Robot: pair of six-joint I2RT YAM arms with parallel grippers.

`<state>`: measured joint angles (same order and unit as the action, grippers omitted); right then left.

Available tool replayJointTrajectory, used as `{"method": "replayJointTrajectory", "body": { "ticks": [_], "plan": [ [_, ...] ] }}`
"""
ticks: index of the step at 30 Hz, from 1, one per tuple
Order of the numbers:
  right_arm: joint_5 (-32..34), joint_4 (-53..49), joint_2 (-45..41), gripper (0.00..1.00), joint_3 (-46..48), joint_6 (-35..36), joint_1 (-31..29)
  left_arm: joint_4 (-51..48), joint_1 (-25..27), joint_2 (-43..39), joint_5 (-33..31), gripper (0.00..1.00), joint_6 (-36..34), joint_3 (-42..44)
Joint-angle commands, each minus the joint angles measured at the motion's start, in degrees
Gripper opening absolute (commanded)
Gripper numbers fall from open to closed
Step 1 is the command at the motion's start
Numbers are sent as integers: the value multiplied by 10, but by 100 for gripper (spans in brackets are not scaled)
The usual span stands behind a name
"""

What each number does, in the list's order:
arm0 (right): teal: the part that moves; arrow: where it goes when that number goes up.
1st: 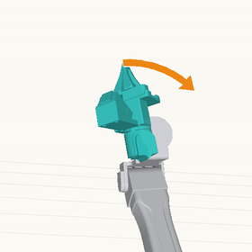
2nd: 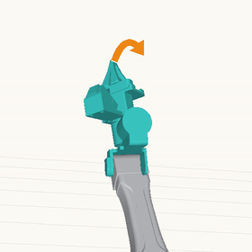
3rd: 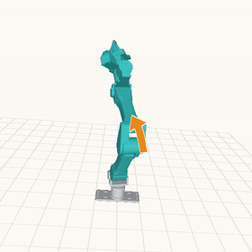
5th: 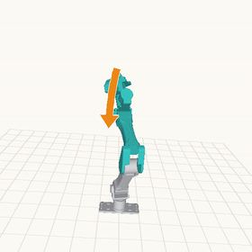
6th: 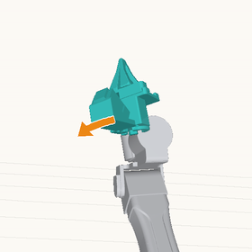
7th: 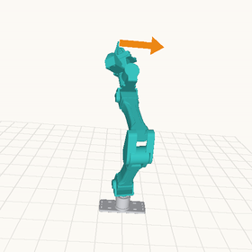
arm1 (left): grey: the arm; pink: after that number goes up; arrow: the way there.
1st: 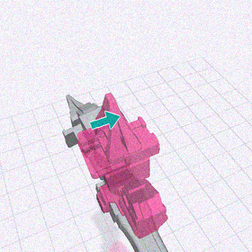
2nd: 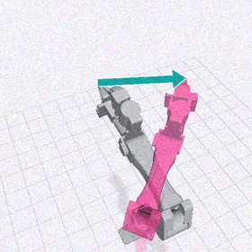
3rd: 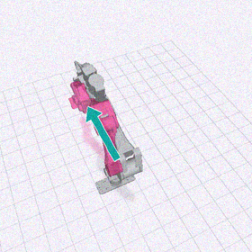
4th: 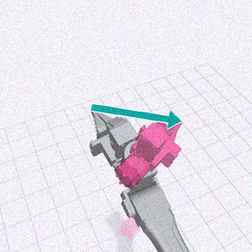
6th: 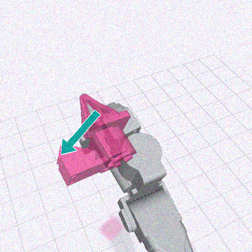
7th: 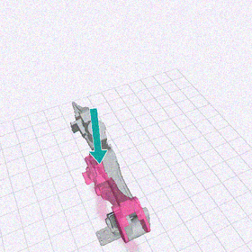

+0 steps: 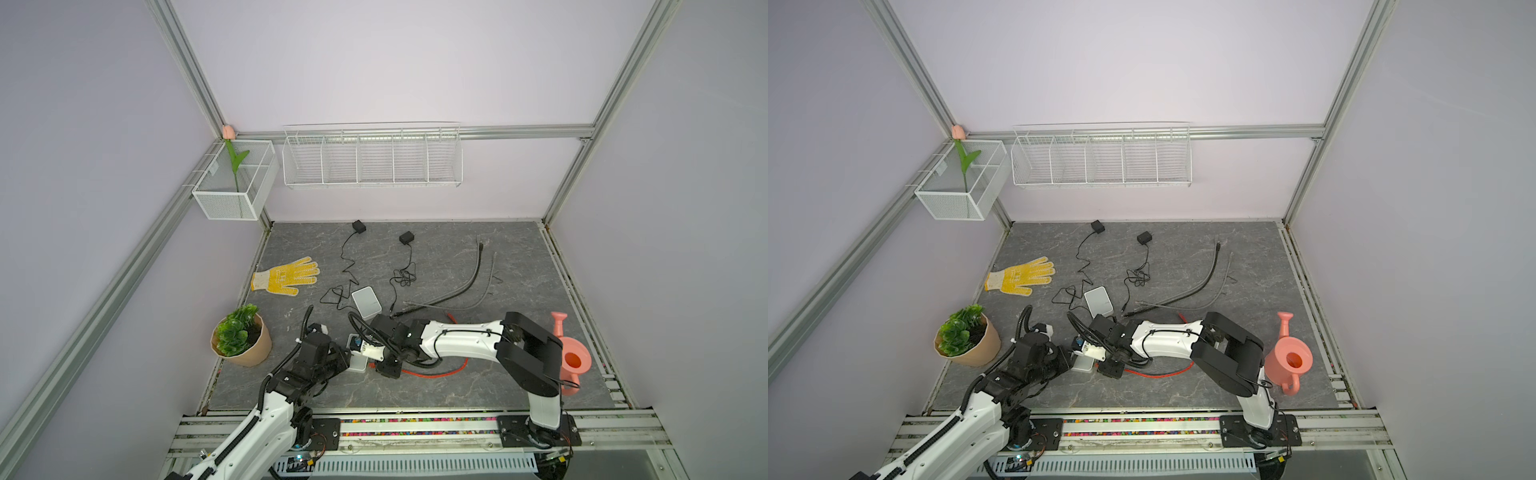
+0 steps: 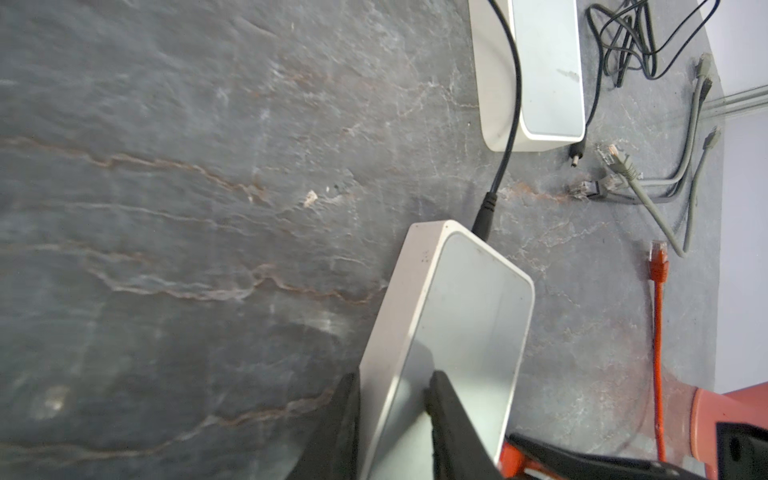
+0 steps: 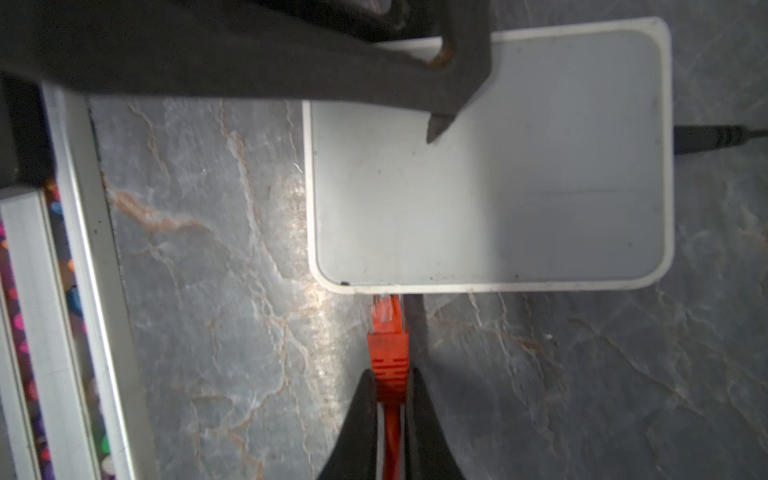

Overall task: Insert the plug into the switch port
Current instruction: 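Push the red plug into the switch port with the right gripper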

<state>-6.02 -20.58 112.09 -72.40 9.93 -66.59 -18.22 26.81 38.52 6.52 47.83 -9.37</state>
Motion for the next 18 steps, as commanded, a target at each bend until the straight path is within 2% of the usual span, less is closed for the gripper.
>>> {"method": "replayJointTrajectory", "body": {
  "ticks": [1,18],
  "plan": [
    [-36,197,6,7,-32,-18,-12,-9,28,5,77,28,28,22],
    [-51,249,19,7,-44,-32,-13,5,41,-3,83,27,45,31]
  ]
}}
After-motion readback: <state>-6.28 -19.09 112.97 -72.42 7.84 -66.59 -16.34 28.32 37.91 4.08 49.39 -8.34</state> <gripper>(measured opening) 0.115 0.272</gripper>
